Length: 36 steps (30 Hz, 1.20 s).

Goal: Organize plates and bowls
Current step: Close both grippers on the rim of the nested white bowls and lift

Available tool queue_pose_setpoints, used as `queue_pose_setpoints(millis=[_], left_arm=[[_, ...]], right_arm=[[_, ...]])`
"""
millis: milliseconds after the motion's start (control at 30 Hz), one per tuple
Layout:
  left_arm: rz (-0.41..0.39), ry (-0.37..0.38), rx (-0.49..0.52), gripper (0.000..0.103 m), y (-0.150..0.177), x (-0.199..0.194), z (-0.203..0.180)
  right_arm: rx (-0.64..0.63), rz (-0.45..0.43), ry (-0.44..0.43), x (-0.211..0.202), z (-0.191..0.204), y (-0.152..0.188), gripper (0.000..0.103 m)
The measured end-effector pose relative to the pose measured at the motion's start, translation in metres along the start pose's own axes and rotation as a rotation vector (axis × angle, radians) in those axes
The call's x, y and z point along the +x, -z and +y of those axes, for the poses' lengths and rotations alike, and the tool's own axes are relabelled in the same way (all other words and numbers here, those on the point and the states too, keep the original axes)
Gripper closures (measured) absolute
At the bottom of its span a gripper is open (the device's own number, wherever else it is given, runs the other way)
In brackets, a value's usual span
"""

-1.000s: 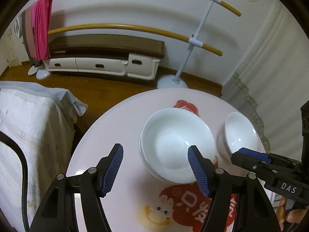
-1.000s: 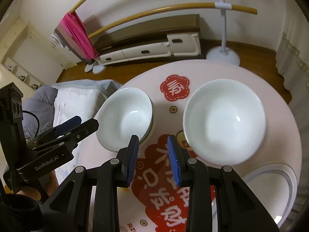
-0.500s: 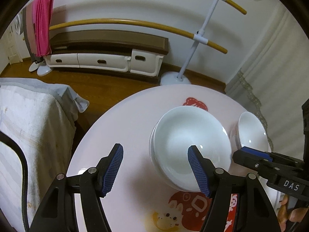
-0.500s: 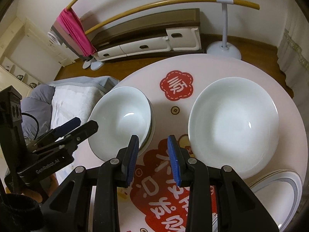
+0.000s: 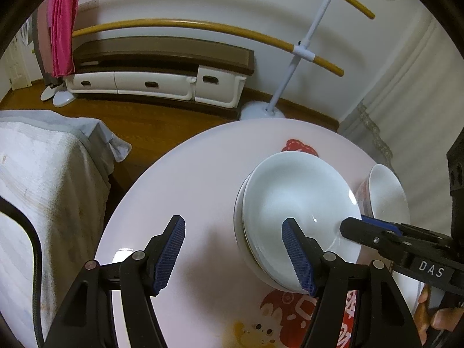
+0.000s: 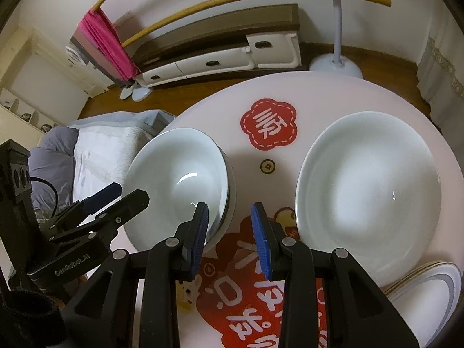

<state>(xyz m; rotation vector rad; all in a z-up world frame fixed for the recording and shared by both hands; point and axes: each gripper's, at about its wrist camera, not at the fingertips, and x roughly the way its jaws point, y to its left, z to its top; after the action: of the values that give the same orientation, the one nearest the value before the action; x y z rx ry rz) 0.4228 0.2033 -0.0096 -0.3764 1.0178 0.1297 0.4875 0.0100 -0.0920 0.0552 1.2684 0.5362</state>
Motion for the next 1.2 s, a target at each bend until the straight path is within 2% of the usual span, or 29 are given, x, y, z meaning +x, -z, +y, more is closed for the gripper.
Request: queue_pose_setpoints(millis=[233,300,367,467,567,700,767,900,1067,1200], left_arm=[[0.021,0.028,0.004,0.040,-0.002,0.014,0.002],[0.026,0.037,0.008,0.048,-0.005,0.017,0.002],[0.039,0.046,0.013,0.052,-0.007,0.021,0.001],[0.060,0.056,0.037,0.070,-0.009,0.026,-0.001],[0.077,0.072,0.042,0.076,-0.011,0.032,-0.001],[0.074,0.064,0.046,0.077,-0.016,0.033,0.000],[0.070,0.059,0.051,0.078,-0.017,0.032,0.000],[0.065,0.041,0.052,0.078,-0.014,0.031,-0.006],[0.029,0.042,0.053,0.079,-0.009,0.017,-0.014],[-0.030,0.038,0.070,0.079,-0.003,-0.009,-0.025]], right_arm=[[0.006,0.018,0.000,0.013,-0.002,-0.002,0.071],[0.005,0.023,-0.001,0.016,-0.001,-0.003,0.071],[0.004,0.027,-0.001,0.018,0.000,-0.004,0.071],[0.000,0.032,0.000,0.021,0.001,-0.004,0.070],[-0.010,0.033,0.007,0.023,0.004,-0.005,0.071],[-0.030,0.033,0.028,0.026,0.008,-0.005,0.074],[-0.042,0.026,0.026,0.027,0.011,-0.005,0.083],[-0.061,0.011,0.056,0.027,0.015,-0.002,0.083],[-0.064,-0.004,0.031,0.019,0.018,0.000,0.083],[-0.071,-0.038,0.015,0.000,0.018,0.000,0.083]])
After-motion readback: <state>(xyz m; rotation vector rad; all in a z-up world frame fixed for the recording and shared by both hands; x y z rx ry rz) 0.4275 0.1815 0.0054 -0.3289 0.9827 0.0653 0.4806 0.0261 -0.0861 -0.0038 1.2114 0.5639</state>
